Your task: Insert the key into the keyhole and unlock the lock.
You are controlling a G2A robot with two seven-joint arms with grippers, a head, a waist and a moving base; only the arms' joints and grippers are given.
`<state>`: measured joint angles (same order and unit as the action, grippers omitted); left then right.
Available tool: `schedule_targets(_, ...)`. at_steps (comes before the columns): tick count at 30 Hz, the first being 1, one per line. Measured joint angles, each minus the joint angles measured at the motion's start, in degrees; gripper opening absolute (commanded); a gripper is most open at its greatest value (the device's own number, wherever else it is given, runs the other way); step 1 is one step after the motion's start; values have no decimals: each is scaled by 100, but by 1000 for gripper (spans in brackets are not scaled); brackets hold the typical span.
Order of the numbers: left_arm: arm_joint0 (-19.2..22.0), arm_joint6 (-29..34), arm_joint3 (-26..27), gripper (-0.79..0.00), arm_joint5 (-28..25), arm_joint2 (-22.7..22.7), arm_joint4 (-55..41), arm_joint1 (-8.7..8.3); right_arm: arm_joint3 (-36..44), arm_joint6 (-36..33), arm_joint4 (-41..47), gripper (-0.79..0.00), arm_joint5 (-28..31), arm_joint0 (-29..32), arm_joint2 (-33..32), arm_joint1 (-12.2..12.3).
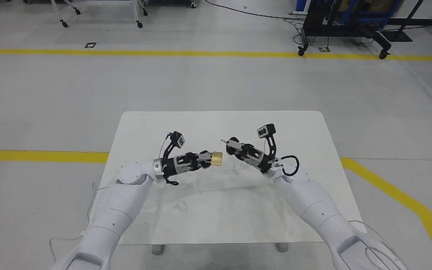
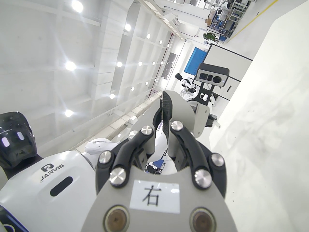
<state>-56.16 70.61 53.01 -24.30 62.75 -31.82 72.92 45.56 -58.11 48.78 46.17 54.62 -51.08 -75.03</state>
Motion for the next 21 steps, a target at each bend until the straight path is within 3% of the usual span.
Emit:
schedule_targets(11, 234, 405, -421, -785, -44, -157, -236, 65, -503, 137, -690, -785, 138, -432, 380, -230)
schedule_targets(21, 389, 215, -596, -785, 298, -97, -283, 57, 162, -558, -230, -785, -556, -118, 196, -22)
